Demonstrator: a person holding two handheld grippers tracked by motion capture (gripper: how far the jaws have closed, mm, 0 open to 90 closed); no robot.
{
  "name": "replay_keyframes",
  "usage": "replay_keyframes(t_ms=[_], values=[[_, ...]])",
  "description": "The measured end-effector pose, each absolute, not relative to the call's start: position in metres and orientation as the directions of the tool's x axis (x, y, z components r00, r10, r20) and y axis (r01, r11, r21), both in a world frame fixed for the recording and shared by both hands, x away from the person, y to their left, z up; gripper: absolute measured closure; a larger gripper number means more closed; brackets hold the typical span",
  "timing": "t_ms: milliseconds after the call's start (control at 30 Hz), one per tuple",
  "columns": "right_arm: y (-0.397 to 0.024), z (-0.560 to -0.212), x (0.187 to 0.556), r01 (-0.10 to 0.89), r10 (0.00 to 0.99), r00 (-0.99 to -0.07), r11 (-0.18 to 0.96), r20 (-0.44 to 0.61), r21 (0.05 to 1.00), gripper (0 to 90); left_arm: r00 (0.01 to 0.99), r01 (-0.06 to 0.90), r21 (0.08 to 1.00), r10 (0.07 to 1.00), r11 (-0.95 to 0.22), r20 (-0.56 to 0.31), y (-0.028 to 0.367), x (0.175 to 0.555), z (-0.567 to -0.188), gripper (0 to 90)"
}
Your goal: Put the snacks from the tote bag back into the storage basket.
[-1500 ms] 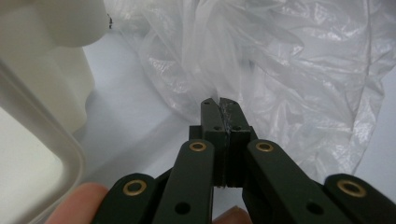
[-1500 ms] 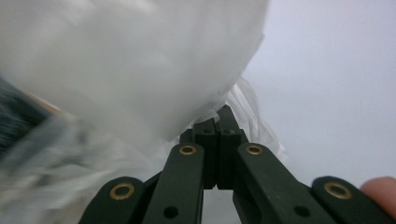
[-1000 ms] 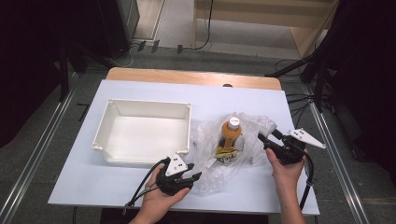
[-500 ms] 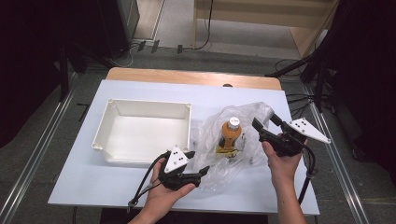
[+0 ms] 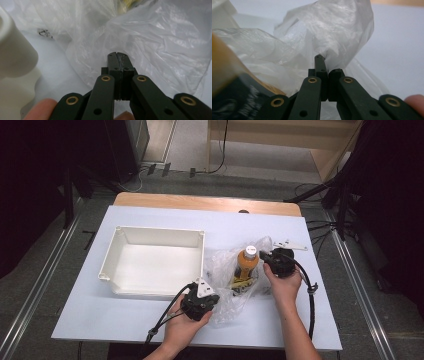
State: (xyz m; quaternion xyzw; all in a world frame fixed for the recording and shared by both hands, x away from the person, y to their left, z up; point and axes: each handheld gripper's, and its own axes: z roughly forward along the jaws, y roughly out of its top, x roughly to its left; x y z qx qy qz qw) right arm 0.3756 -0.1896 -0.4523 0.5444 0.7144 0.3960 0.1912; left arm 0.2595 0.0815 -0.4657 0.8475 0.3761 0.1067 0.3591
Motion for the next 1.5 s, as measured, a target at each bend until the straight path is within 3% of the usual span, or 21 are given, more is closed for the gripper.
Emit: replay_keyframes(t_ms=[233,433,633,667,700,733,767,833,867,967,1067,1333,1400,1500], values=[[-0.204,-0.477,0.377,0.709,0.953,-0.273,0.108,0.129,0.697,90.0,0.706,0.555,0.672,0.705,-0.491,-0.068,0.086,0.255,-0.468,90.0],[-0.228,-0.479,0.375,0.726,0.976,-0.172,0.036,0.131,0.687,90.0,0.716,0.539,0.670,0.697,-0.511,-0.045,0.101,0.244,-0.468,90.0],[-0.231,-0.479,0.370,0.702,0.977,-0.178,0.044,0.115,0.711,90.0,0.713,0.535,0.686,0.699,-0.492,-0.055,0.104,0.243,-0.469,90.0],[-0.234,-0.475,0.361,0.641,0.966,-0.196,-0.004,0.168,0.768,74.3,0.721,0.516,0.720,0.690,-0.464,-0.072,0.107,0.240,-0.467,83.4],[-0.236,-0.473,0.355,0.612,0.957,-0.206,-0.037,0.204,0.790,64.4,0.723,0.503,0.742,0.687,-0.443,-0.080,0.108,0.239,-0.465,79.4],[-0.236,-0.473,0.355,0.612,0.957,-0.206,-0.037,0.204,0.790,64.4,0.723,0.503,0.742,0.687,-0.443,-0.080,0.108,0.239,-0.465,74.3],[-0.239,-0.470,0.349,0.585,0.949,-0.219,-0.059,0.228,0.809,57.7,0.725,0.491,0.759,0.684,-0.428,-0.083,0.109,0.237,-0.462,74.3],[-0.245,-0.457,0.336,0.535,0.935,-0.241,-0.094,0.259,0.839,47.4,0.735,0.446,0.811,0.673,-0.380,-0.089,0.110,0.233,-0.450,66.1],[-0.247,-0.451,0.332,0.510,0.927,-0.248,-0.123,0.282,0.851,46.4,0.735,0.446,0.811,0.673,-0.380,-0.089,0.110,0.233,-0.450,63.0],[-0.249,-0.439,0.323,0.476,0.902,-0.275,-0.172,0.332,0.862,44.1,0.734,0.417,0.840,0.674,-0.348,-0.086,0.108,0.231,-0.439,58.5],[-0.239,-0.423,0.307,0.435,0.919,-0.307,-0.096,0.248,0.895,43.4,0.730,0.398,0.853,0.680,-0.338,-0.071,0.105,0.231,-0.433,50.1],[-0.229,-0.421,0.288,0.437,0.924,-0.328,-0.036,0.197,0.899,41.5,0.688,0.381,0.879,0.723,-0.286,-0.063,0.100,0.237,-0.423,42.5],[-0.227,-0.429,0.289,0.462,0.926,-0.326,-0.021,0.192,0.887,44.9,0.665,0.414,0.867,0.743,-0.278,-0.079,0.095,0.242,-0.424,43.7],[-0.224,-0.439,0.294,0.497,0.919,-0.333,-0.019,0.211,0.867,51.7,0.654,0.468,0.833,0.750,-0.297,-0.100,0.088,0.247,-0.432,54.4]])
